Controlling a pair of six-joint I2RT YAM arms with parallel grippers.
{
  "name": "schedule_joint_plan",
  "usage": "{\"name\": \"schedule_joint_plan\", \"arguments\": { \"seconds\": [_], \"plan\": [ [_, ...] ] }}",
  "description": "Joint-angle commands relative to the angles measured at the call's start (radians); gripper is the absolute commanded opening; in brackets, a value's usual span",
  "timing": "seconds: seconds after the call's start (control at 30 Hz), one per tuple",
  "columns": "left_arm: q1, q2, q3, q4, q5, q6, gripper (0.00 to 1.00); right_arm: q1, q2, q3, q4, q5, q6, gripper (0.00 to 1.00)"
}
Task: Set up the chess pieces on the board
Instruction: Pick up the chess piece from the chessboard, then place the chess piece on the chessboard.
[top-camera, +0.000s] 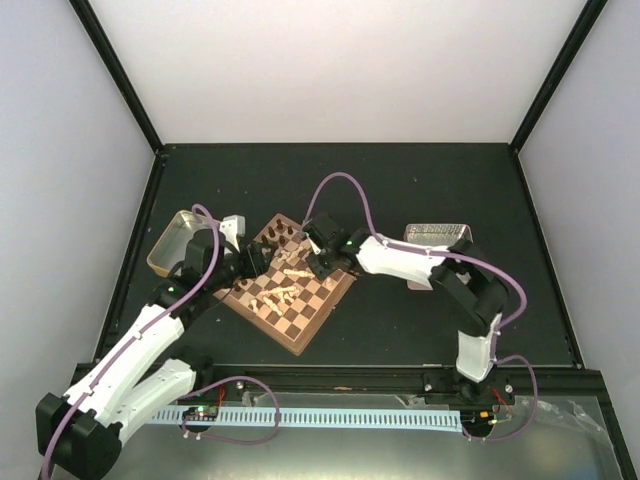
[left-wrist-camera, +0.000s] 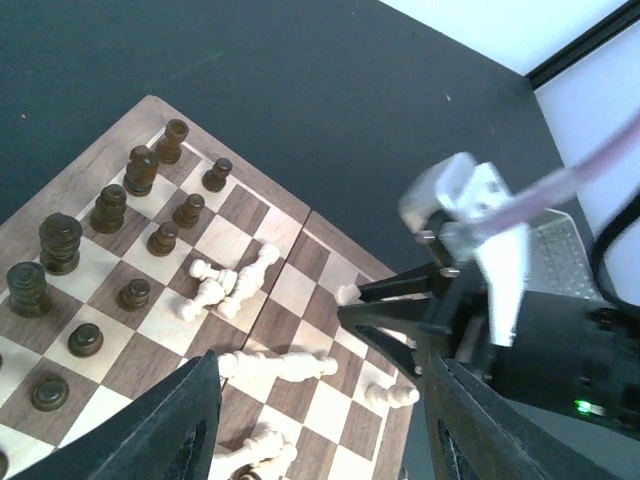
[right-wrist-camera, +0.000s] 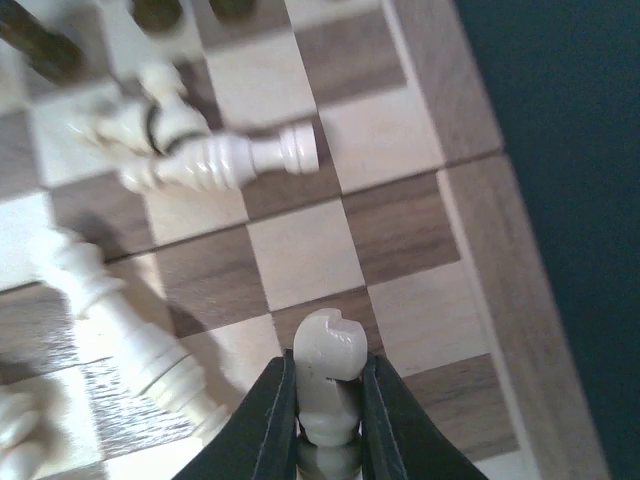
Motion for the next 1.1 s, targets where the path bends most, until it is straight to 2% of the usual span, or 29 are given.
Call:
{"name": "schedule_joint_plan", "arguments": {
  "seconds": [0.0, 0.13, 0.23, 0.4, 0.57, 0.77, 1.07],
  "plan": [
    [0.016, -0.006, 0.05, 0.056, 0.089, -0.049, 0.58, -0.007, -0.183, -0.097, 0.315, -0.024, -0.086, 0.07],
    [0.025, -0.004, 0.082, 0.085, 0.215, -0.082, 0.62, -0.007, -0.337, -0.223, 0.498, -0.15, -0.146, 0.07],
    [0.031, 0.005, 0.104, 0.13, 0.326, -0.1, 0.66, -0.007, -0.417, -0.294, 0.569, -0.262, -0.178, 0.08],
    [0.035, 0.03, 0.12, 0.26, 0.487, -0.128, 0.7, -0.008, -0.482, -0.324, 0.571, -0.438, -0.171, 0.08],
    [0.036, 0.052, 0.123, 0.279, 0.561, -0.088, 0.68, -0.007, -0.527, -0.332, 0.58, -0.551, -0.128, 0.08],
    [0.036, 0.06, 0.136, 0.219, 0.621, -0.035, 0.53, -0.007, -0.549, -0.322, 0.58, -0.579, -0.115, 0.08],
    [0.036, 0.071, 0.155, 0.155, 0.694, 0.008, 0.14, -0.006, -0.535, -0.304, 0.573, -0.563, -0.105, 0.08]
  ]
}}
